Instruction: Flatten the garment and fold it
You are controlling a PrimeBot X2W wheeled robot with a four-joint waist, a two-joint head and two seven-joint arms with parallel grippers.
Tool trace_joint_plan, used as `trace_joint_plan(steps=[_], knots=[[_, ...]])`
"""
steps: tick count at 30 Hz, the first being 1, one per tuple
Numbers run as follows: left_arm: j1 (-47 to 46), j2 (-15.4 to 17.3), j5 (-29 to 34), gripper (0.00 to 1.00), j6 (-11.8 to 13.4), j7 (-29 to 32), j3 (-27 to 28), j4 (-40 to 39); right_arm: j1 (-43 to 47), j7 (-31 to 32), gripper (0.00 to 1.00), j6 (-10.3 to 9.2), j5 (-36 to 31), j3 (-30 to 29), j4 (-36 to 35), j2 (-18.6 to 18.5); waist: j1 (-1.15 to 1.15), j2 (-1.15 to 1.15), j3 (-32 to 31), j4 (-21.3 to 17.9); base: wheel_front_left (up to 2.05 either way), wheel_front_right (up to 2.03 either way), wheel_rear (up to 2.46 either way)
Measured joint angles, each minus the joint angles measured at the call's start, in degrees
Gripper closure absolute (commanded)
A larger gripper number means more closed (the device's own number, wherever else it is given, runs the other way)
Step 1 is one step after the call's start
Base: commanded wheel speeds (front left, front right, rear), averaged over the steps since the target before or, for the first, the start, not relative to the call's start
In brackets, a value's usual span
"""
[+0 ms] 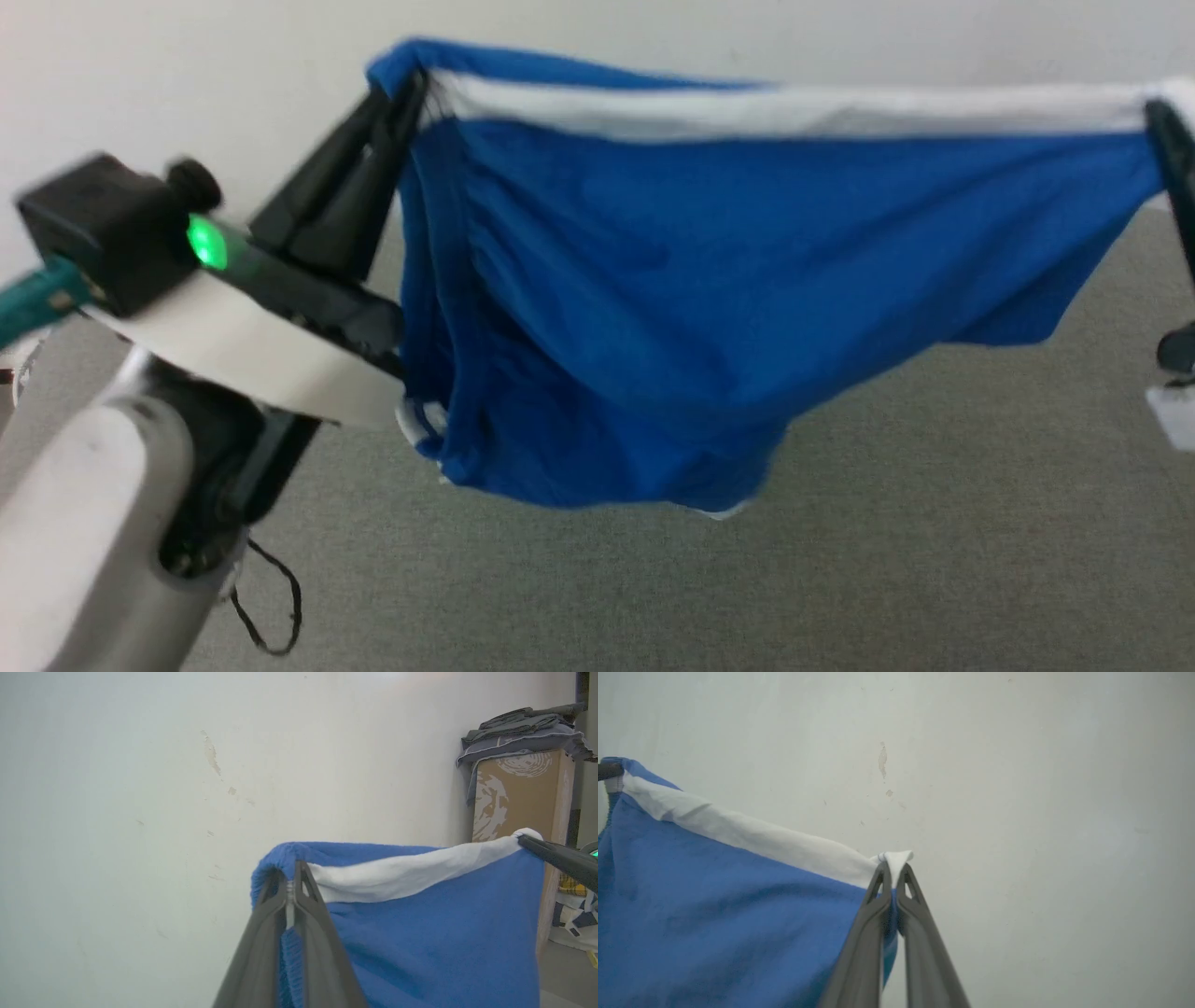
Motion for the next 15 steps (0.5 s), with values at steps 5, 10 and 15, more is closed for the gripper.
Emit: trace_joint_plan(steps=[5,10,15], knots=[[-4.04,0.75,-0.2,1.0,1.03,3.42,1.19,0.1,-5.68,3.47,1.0,0.0,-0.14,-0.12,0.34,-0.24,0.0,0.0,1.44,-0.42,0.0,0.0,0.0],[-10.45,0.69,-1.76,1.0,0.22,7.95,0.87,3.13,-14.91,6.3,1.0,0.0,-0.07,2.96,4.02,-2.0,0.0,0.0,4.64,-1.02,0.0,0.0,0.0],[-20.53,0.29,-2.57,1.0,-3.2,10.5,0.3,11.12,-27.58,6.33,1.0,0.0,-0.34,6.78,11.49,-3.81,0.01,0.0,9.31,-1.63,0.0,0.0,0.0]])
